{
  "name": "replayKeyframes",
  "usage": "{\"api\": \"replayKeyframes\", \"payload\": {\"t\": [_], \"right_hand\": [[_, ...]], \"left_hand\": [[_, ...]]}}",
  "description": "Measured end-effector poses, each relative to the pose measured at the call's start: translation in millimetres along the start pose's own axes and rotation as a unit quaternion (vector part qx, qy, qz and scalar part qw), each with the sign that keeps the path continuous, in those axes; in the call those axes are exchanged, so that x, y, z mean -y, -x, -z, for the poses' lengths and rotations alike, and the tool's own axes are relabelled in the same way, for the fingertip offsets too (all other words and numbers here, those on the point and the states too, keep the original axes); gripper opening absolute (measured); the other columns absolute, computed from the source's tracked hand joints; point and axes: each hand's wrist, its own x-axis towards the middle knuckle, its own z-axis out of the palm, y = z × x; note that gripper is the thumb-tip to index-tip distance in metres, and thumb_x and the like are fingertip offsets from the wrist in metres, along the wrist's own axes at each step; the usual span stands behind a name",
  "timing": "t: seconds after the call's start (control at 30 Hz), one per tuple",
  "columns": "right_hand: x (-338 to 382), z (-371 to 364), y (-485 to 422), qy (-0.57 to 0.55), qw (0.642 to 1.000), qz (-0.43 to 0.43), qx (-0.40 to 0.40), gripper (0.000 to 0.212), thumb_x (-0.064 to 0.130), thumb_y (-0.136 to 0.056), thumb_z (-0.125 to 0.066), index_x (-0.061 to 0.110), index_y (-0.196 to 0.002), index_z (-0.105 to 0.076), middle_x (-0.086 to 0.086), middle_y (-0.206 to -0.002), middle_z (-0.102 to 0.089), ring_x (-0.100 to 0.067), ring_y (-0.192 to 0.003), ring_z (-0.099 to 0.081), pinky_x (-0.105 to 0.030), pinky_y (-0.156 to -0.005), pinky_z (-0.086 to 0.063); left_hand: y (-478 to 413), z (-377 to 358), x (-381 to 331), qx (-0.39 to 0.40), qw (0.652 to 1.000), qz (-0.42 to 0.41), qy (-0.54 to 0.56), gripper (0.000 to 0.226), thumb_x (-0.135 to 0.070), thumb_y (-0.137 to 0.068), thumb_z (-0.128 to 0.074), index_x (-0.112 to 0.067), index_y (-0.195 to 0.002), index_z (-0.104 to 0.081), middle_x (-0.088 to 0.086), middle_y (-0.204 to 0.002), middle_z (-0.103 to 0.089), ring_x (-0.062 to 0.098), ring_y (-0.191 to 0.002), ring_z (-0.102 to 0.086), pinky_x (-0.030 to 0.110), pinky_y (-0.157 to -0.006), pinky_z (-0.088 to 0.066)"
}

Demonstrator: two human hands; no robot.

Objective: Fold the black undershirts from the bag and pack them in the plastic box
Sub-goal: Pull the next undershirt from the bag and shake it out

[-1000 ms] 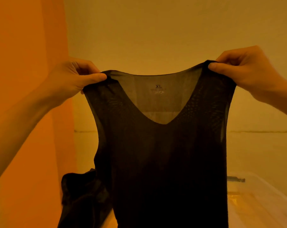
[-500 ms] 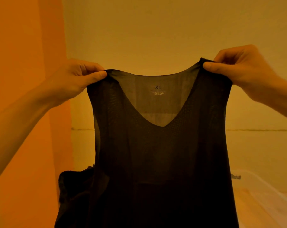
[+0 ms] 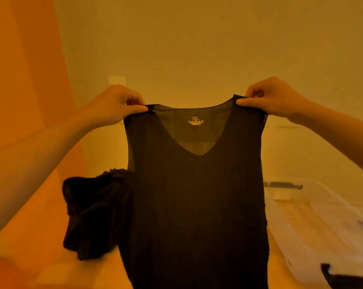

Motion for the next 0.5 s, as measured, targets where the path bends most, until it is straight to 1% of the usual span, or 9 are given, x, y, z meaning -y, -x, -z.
{"api": "replayKeyframes", "payload": {"t": [0.1,0.13,0.2,0.27,0.3,0.37,0.43,0.5], "right_hand": [[-64.3,-59.8,-29.8,0.044,0.997,-0.057,0.032,0.031,0.040,-0.088,-0.075,0.012,-0.076,-0.070,-0.001,-0.066,-0.057,-0.013,-0.065,-0.051,-0.028,-0.059,-0.038],[-86.7,-81.1,-40.2,0.060,0.995,-0.068,0.040,0.031,0.041,-0.088,-0.075,0.013,-0.075,-0.069,-0.001,-0.066,-0.056,-0.013,-0.065,-0.051,-0.028,-0.058,-0.037],[-131.1,-124.7,-61.7,0.102,0.990,-0.083,0.059,0.031,0.043,-0.089,-0.073,0.016,-0.075,-0.067,0.001,-0.068,-0.056,-0.016,-0.069,-0.054,-0.028,-0.059,-0.039],[-173.5,-166.8,-80.6,0.147,0.982,-0.091,0.081,0.031,0.046,-0.089,-0.071,0.018,-0.078,-0.066,0.001,-0.073,-0.057,-0.022,-0.079,-0.059,-0.035,-0.065,-0.046],[-193.4,-186.0,-88.9,0.163,0.978,-0.096,0.087,0.031,0.047,-0.090,-0.070,0.019,-0.079,-0.065,0.001,-0.075,-0.057,-0.024,-0.081,-0.059,-0.036,-0.067,-0.047],[-230.6,-219.2,-102.8,0.180,0.975,-0.109,0.074,0.033,0.049,-0.090,-0.069,0.019,-0.079,-0.063,0.000,-0.077,-0.056,-0.024,-0.082,-0.058,-0.036,-0.067,-0.043],[-259.7,-245.8,-113.8,0.197,0.972,-0.121,0.044,0.035,0.051,-0.091,-0.067,0.018,-0.080,-0.062,-0.002,-0.078,-0.057,-0.026,-0.082,-0.059,-0.036,-0.066,-0.044],[-281.5,-266.3,-120.4,0.219,0.968,-0.123,0.007,0.038,0.055,-0.092,-0.063,0.018,-0.083,-0.064,-0.004,-0.078,-0.060,-0.028,-0.084,-0.060,-0.039,-0.066,-0.048]], "left_hand": [[-21.8,-71.7,49.3,0.014,0.999,0.024,-0.032,0.014,-0.026,-0.097,-0.066,-0.015,-0.096,-0.076,-0.004,-0.079,-0.065,0.009,-0.073,-0.057,0.024,-0.062,-0.040],[-29.4,-97.5,66.2,0.011,0.999,0.027,-0.035,0.015,-0.025,-0.097,-0.066,-0.013,-0.096,-0.075,-0.004,-0.079,-0.064,0.011,-0.072,-0.056,0.025,-0.063,-0.040],[-44.0,-150.4,103.1,0.007,0.998,0.043,-0.047,0.018,-0.025,-0.098,-0.065,-0.009,-0.098,-0.075,0.003,-0.085,-0.067,0.018,-0.079,-0.057,0.030,-0.070,-0.041],[-59.1,-202.4,140.8,0.015,0.996,0.056,-0.069,0.022,-0.026,-0.099,-0.064,-0.007,-0.098,-0.076,0.010,-0.093,-0.070,0.028,-0.088,-0.061,0.040,-0.078,-0.045],[-66.7,-226.8,157.8,0.021,0.995,0.061,-0.082,0.024,-0.028,-0.099,-0.064,-0.007,-0.098,-0.076,0.012,-0.094,-0.070,0.033,-0.092,-0.062,0.045,-0.080,-0.047],[-80.3,-270.6,183.6,0.023,0.992,0.068,-0.104,0.026,-0.030,-0.100,-0.063,-0.008,-0.098,-0.076,0.016,-0.096,-0.067,0.039,-0.095,-0.060,0.049,-0.079,-0.047],[-90.6,-305.9,200.6,-0.002,0.990,0.077,-0.117,0.027,-0.030,-0.100,-0.063,-0.007,-0.099,-0.075,0.018,-0.101,-0.062,0.040,-0.099,-0.056,0.045,-0.076,-0.042],[-97.6,-332.9,211.3,-0.041,0.989,0.085,-0.113,0.027,-0.029,-0.101,-0.061,-0.005,-0.101,-0.074,0.019,-0.106,-0.057,0.039,-0.103,-0.052,0.041,-0.074,-0.037]]}}
